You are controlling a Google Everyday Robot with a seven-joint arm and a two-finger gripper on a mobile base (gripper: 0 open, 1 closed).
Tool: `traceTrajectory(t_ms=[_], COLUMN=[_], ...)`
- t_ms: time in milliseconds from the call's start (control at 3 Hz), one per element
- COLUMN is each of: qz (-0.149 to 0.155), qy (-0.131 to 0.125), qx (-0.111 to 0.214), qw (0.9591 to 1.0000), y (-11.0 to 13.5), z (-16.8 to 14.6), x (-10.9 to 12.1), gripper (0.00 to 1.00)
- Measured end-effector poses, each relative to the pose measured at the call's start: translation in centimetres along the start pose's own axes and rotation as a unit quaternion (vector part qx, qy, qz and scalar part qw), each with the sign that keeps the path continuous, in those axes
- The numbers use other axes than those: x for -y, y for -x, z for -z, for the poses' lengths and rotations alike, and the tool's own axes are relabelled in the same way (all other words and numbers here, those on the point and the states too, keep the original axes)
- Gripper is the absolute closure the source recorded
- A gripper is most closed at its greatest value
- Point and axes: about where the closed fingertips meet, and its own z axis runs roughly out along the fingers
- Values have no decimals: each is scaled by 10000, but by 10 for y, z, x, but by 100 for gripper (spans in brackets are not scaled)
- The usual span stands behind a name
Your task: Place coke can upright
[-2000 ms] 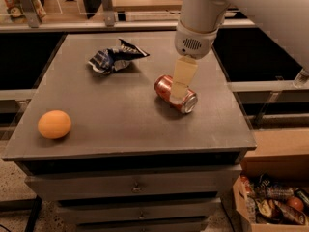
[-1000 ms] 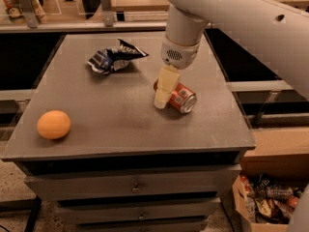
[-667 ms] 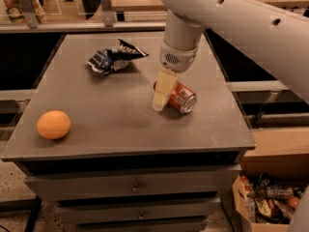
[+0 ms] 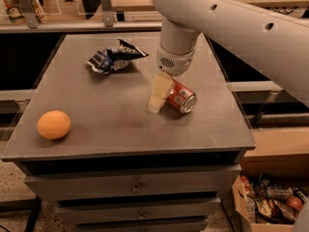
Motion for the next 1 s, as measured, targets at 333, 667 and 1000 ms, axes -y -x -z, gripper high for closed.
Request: traceTrajectory(t_ms=[333,667,1000], qz=[-139,-261,-288], qy=[-87,-165,-201], qx=[-15,-107,-205], qw=[9999,9995,9992], y=[1,0,2], z=[-1,-7,-14], x=[0,1,0], gripper=[0,18,41])
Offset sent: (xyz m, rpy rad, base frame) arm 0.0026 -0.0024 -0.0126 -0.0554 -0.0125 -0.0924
